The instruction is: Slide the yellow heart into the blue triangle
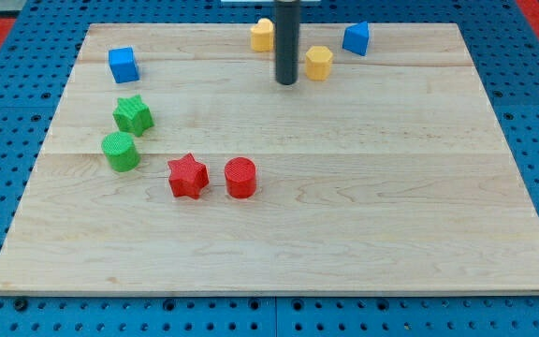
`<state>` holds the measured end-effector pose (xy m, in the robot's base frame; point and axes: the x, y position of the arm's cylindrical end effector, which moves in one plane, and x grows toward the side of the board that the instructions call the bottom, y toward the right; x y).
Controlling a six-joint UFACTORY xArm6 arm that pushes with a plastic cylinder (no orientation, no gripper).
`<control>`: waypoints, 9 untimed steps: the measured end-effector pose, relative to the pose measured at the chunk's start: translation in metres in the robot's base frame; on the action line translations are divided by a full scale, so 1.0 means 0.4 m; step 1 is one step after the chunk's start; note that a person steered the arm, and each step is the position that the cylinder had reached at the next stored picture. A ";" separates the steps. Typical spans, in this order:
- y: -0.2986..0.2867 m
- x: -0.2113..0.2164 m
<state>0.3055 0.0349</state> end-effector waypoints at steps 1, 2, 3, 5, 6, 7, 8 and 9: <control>0.063 -0.046; 0.092 -0.053; -0.168 -0.065; -0.288 -0.220; -0.058 -0.236; 0.024 -0.261; 0.008 -0.281; 0.146 -0.273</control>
<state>0.1963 0.0932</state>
